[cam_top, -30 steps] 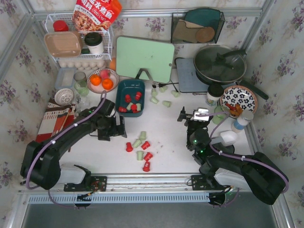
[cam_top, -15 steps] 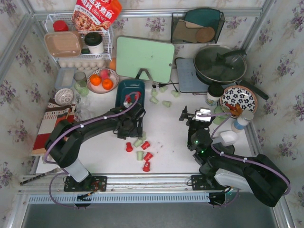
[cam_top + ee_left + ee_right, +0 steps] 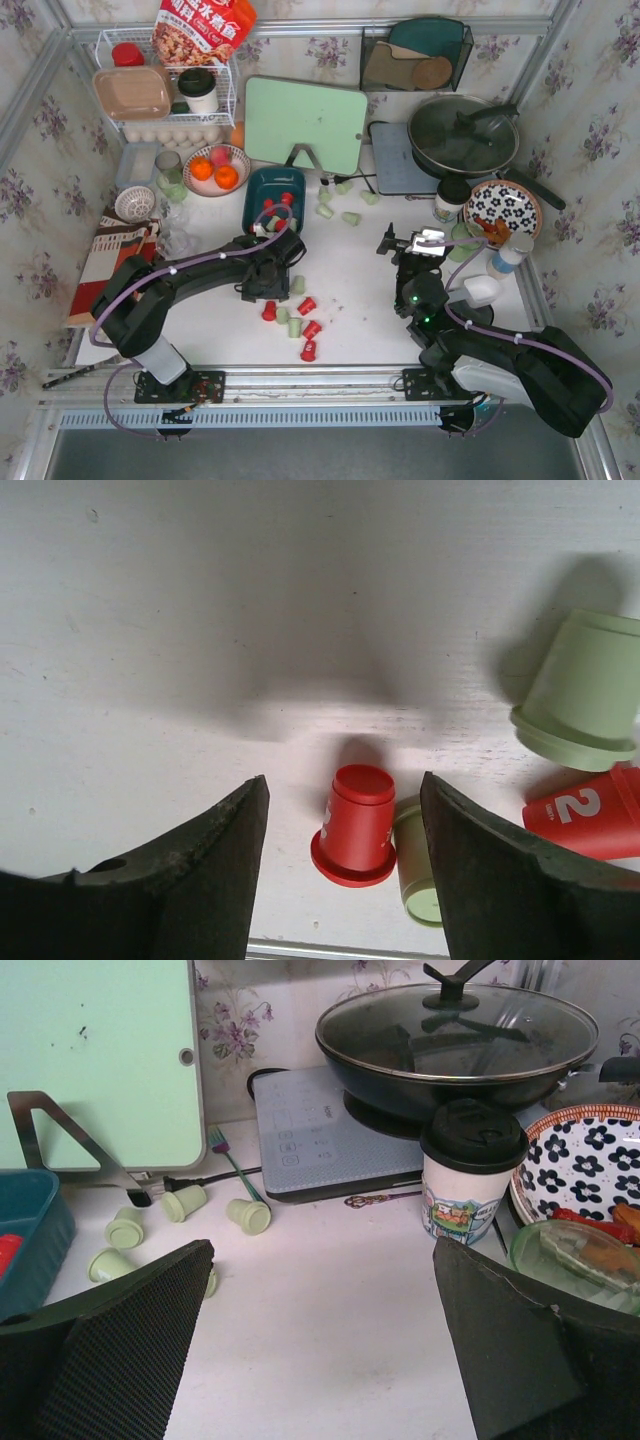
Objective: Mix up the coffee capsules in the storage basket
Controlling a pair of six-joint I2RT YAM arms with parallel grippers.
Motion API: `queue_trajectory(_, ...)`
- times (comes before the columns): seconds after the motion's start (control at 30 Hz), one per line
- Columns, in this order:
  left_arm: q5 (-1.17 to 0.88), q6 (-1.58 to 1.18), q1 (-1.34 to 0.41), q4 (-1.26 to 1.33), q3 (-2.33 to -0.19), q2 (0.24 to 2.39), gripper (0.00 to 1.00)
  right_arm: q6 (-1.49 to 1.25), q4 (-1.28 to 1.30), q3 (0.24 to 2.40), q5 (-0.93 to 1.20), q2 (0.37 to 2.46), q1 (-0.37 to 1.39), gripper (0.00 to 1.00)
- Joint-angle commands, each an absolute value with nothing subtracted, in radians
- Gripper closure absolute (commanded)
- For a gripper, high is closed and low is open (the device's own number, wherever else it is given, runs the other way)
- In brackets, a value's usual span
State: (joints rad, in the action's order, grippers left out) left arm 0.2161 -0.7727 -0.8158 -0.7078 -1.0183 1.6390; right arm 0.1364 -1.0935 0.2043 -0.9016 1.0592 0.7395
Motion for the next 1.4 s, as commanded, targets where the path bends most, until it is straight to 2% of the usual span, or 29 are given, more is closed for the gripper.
queue_trajectory(0.0,0.247,-0.791,-0.816,-0.715,-1.018,1.631,0.34,0.132,-1.109,0.209,-0.900,1.062,0.739,0.00)
queue_trajectory(0.1,0.238,-0.802,-0.817,-0.708,-1.008,1.591,0.31,0.132,-1.111,0.211,-0.899,1.071,0.739,0.00)
queue_trajectory(0.43,0.173,-0.821,-0.818,-0.674,-0.973,1.581,0.35,0.129,-1.107,0.213,-0.894,1.077,0.739,0.00)
queue_trajectory(0.73,0.146,-0.825,-0.822,-0.638,-0.952,1.635,0.44,0.130,-1.105,0.212,-0.894,1.077,0.739,0.00)
queue_trajectory(0.97,0.172,-0.812,-0.821,-0.632,-0.952,1.657,0.65,0.130,-1.103,0.213,-0.894,1.078,0.739,0.00)
queue_trajectory(1.13,0.233,-0.782,-0.821,-0.668,-0.994,1.605,0.66,0.129,-1.103,0.214,-0.893,1.082,0.739,0.00)
queue_trajectory(1.37,0.312,-0.630,-0.752,-0.673,-1.163,1.528,0.65,0.124,-1.101,0.218,-0.890,1.100,0.739,0.00)
